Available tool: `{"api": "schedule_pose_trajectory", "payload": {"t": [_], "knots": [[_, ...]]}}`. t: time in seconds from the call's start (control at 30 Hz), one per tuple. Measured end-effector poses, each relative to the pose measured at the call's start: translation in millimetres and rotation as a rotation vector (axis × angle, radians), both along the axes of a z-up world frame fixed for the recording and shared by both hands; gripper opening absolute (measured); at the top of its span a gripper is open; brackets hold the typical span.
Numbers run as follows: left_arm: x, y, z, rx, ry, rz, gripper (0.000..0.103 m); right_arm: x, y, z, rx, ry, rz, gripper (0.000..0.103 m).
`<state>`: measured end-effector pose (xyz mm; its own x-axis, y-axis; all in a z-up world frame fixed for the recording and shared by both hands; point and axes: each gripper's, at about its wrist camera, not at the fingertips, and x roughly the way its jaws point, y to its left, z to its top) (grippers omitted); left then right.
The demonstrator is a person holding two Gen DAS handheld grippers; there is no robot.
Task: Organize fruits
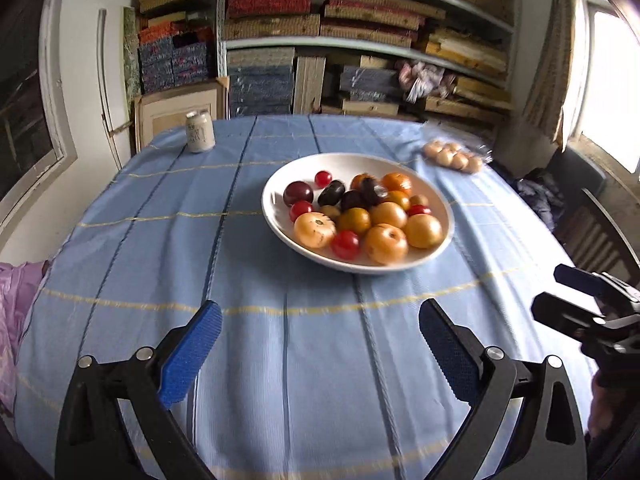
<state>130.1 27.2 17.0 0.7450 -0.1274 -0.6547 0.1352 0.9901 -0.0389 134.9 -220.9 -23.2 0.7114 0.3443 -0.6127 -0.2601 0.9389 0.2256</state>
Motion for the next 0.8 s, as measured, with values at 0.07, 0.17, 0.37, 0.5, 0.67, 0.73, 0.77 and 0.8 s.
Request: {"api": "schedule_pose_trajectory", "payload": {"t": [0.07,0.17,0.37,0.5,0.67,0.73,0.77,0.8], "knots": [[-27,-2,10,-0.007,-0.026,0.000,0.099,-26,0,9,-0.014,-0.023,-0.004,0.098],[-68,-9,22,0.004,-0.072,0.003,0.099,-64,-2,21,0.009,-0.054,0.000,0.098],[-131,-24,32,0.027,-0.137,-0.008,0.099,-129,-1,23,-0.009,-0.090,-0.015,0.098],[-153,-29,27,0.002,-0.107,-0.045,0.099,-153,2,17,-0.051,-0.091,-0.034,0.098],[-161,-30,18,0.008,-0.082,-0.041,0.099,-174,-1,17,-0.062,-0.128,-0.069,0.098],[-162,-28,15,0.004,-0.077,-0.032,0.099,-179,0,19,-0.066,-0.144,-0.076,0.098],[-163,-27,14,0.006,-0.079,-0.021,0.099,-182,1,21,-0.073,-0.158,-0.078,0.098],[-162,-25,14,0.006,-0.081,-0.012,0.099,-183,2,23,-0.078,-0.167,-0.078,0.098]]}}
